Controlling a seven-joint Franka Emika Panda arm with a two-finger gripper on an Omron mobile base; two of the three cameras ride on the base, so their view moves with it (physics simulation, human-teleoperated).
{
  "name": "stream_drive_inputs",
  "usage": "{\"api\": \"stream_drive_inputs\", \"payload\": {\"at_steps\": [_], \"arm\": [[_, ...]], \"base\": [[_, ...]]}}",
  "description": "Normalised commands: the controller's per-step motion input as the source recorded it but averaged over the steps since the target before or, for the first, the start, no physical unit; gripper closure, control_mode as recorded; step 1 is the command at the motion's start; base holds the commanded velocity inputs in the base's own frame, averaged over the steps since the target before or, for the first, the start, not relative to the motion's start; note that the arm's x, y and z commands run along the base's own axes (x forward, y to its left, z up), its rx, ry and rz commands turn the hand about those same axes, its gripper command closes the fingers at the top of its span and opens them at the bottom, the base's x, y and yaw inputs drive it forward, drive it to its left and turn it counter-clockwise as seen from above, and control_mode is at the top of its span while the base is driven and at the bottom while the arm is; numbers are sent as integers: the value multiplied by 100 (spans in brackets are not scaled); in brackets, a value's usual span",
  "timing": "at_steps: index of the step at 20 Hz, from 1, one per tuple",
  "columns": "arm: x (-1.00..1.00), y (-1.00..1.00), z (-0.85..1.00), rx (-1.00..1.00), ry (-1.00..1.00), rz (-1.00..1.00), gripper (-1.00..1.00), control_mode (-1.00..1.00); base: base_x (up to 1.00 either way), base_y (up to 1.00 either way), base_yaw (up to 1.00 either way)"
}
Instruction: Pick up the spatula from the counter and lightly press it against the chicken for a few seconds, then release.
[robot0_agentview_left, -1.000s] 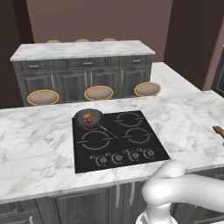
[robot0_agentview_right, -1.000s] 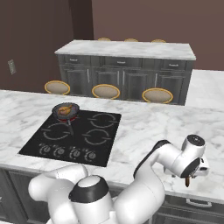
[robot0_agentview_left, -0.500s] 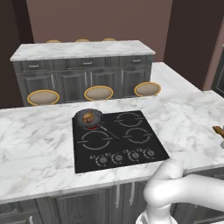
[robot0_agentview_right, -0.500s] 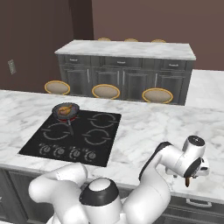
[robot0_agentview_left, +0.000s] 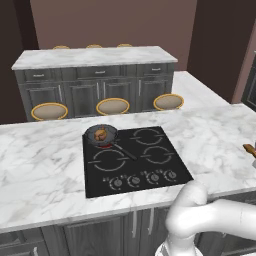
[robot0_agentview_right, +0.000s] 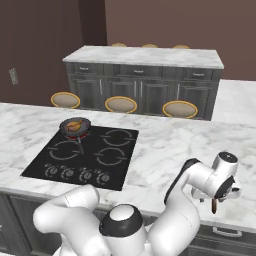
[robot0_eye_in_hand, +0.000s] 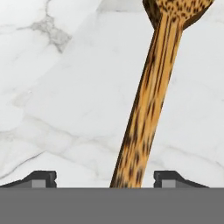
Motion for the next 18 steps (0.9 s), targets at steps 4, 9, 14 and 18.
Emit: {"api": "stream_drive_inputs", "payload": {"at_steps": [4,9,14,18], "arm": [[-6,0,-36,2,0,6,100,-100],[-26,11,-15,1,0,6,100,-100],[-42,34,0,0,-5,5,100,-100],[-58,37,13,0,-9,2,100,-100]], "base": [[0,0,0],[0,0,0],[0,0,0],[0,0,0]]}}
